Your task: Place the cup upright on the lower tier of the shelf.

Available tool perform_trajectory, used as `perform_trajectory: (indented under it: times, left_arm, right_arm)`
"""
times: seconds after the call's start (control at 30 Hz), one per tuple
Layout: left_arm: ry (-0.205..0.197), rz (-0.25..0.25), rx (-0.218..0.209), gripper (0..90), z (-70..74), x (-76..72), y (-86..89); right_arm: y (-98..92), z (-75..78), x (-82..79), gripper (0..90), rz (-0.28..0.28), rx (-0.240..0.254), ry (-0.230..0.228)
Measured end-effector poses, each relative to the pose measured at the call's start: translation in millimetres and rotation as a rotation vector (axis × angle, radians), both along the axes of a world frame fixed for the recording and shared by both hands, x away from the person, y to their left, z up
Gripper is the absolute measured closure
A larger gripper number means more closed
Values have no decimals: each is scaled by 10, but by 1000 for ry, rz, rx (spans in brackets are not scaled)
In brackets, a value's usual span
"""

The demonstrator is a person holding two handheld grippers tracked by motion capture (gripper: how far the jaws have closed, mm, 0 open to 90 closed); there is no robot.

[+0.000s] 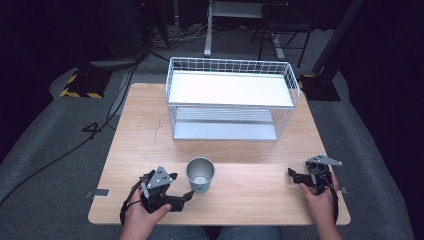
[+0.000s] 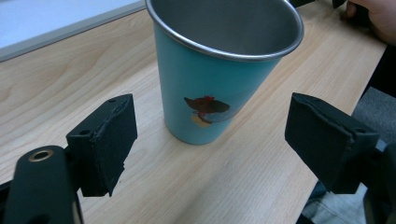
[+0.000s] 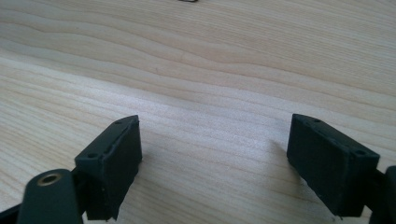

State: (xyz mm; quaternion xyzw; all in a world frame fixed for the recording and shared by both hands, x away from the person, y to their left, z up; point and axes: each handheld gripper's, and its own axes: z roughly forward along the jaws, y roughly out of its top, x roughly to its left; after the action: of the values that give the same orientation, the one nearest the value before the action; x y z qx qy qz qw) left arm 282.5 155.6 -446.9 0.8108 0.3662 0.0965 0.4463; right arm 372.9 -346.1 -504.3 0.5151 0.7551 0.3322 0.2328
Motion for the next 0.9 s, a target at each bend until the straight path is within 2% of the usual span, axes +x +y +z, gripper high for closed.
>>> perform_trajectory:
  times: [0.37,0.63,0.9]
  left_arm:
    - [-5,6,9,162,-137,72,-164]
    - [15,23,37,157,-288,148,-292]
    - [6,34,52,157,-371,213,-382]
  right_arm:
    - [6,-1,4,182,2,-1,-2]
    - [9,-1,3,182,0,-1,-1]
    - [11,-1,4,182,-1,-2,-2]
